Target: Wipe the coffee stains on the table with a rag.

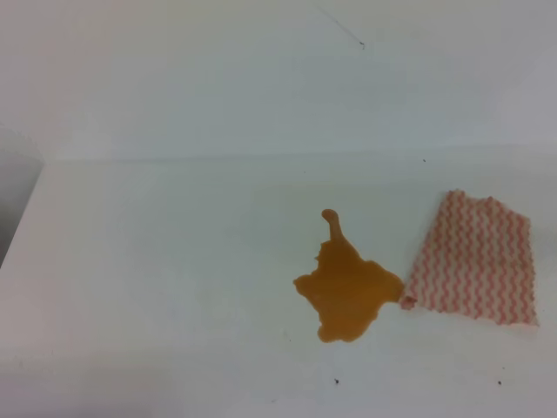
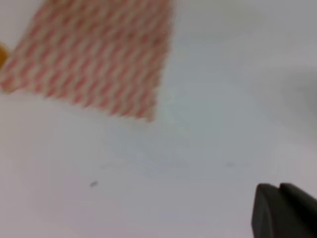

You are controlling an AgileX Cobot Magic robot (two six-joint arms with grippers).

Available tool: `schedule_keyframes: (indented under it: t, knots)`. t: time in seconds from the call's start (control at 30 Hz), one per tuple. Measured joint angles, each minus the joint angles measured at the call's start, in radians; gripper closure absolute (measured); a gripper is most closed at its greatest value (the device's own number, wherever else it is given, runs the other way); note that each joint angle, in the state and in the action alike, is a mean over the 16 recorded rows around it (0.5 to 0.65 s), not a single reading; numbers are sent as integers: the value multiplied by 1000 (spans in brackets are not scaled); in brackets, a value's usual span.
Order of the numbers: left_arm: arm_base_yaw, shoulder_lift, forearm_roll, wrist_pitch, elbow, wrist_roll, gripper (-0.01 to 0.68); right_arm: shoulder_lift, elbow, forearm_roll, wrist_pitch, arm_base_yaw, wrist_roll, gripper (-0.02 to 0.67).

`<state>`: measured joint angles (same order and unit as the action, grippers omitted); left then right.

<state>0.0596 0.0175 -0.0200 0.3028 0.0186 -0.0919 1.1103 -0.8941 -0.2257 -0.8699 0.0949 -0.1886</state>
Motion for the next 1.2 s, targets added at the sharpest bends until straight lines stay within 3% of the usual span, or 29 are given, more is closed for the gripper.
schedule_keyframes:
  t: [0.33, 0.77, 0.97, 1.2]
  knots:
    - [0, -11, 0, 6, -13, 0, 675, 337, -242, 283, -72, 1, 266, 621]
    - [0, -10, 0, 8, -8, 0, 675, 677, -481, 547, -32, 23, 402, 340]
    - [0, -8, 0, 9, -8, 0, 675, 771, -522, 539, 43, 71, 396, 277]
    - [0, -2, 0, 3, 5, 0, 674, 880, -610, 373, 76, 141, 232, 272]
